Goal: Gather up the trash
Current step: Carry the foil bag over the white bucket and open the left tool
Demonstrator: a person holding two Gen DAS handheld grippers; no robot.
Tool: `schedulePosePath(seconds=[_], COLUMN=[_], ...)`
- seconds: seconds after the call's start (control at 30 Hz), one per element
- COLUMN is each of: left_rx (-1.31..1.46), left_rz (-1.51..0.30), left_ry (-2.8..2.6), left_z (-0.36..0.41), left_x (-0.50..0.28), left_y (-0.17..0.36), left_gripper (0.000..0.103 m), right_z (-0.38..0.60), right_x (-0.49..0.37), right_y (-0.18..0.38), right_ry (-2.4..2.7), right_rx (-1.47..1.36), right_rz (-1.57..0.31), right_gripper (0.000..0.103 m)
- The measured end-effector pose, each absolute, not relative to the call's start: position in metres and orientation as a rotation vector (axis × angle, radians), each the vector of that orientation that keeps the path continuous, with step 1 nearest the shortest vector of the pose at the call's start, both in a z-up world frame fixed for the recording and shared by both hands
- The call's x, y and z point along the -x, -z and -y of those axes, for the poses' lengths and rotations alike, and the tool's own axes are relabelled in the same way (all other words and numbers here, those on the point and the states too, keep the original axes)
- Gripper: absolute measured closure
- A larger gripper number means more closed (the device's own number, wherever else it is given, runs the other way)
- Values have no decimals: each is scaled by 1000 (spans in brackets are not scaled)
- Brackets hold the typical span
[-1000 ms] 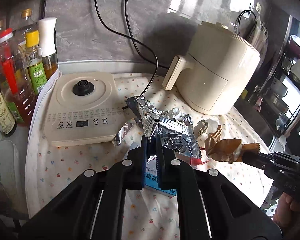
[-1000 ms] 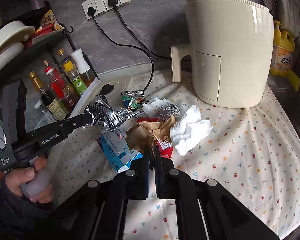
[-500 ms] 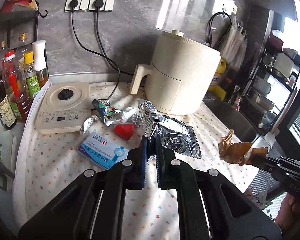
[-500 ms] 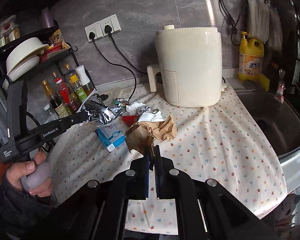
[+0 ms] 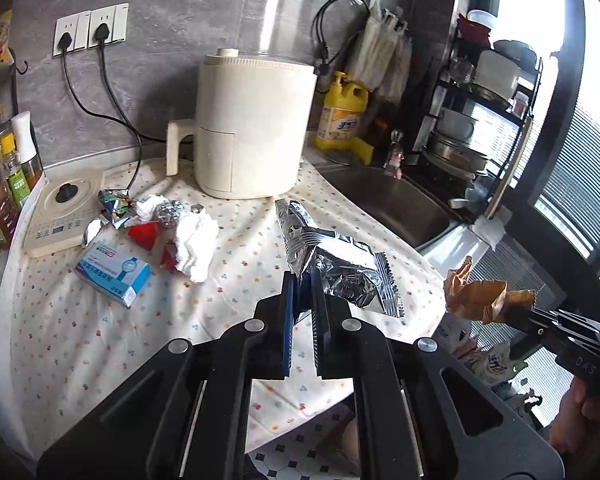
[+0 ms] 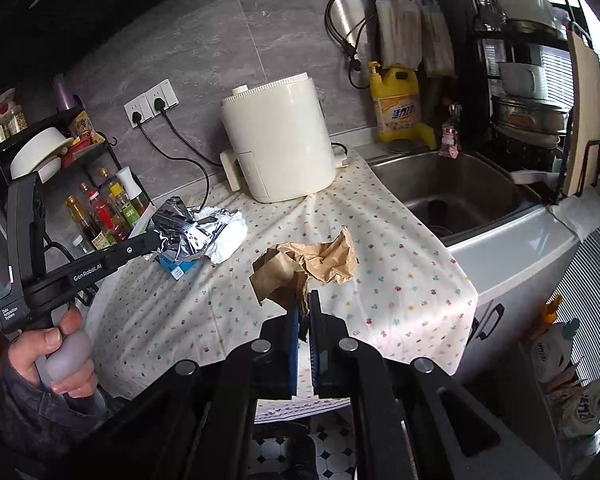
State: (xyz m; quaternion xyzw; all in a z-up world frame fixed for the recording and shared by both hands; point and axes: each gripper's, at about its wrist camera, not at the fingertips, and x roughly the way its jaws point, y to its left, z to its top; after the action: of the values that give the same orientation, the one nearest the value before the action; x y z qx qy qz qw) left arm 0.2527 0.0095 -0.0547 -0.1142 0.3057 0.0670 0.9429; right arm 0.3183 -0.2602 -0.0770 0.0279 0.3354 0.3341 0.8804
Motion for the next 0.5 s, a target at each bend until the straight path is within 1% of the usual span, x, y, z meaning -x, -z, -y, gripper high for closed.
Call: schedulePosePath(seconds=[0.27,0.5], left_rx=[212,190], left_rz=[-682,-752], left_ry=[-45,24], left_z=[49,87], left_x=[-253,-255], left_y=[73,99], left_gripper=[94,94], right_z=[317,353], right_x=[-294,-287], right_y=[99,132], right_ry=[-603,-523], right_rx=[-102,-128], right_rz=[-746,-806], right_gripper=[97,97])
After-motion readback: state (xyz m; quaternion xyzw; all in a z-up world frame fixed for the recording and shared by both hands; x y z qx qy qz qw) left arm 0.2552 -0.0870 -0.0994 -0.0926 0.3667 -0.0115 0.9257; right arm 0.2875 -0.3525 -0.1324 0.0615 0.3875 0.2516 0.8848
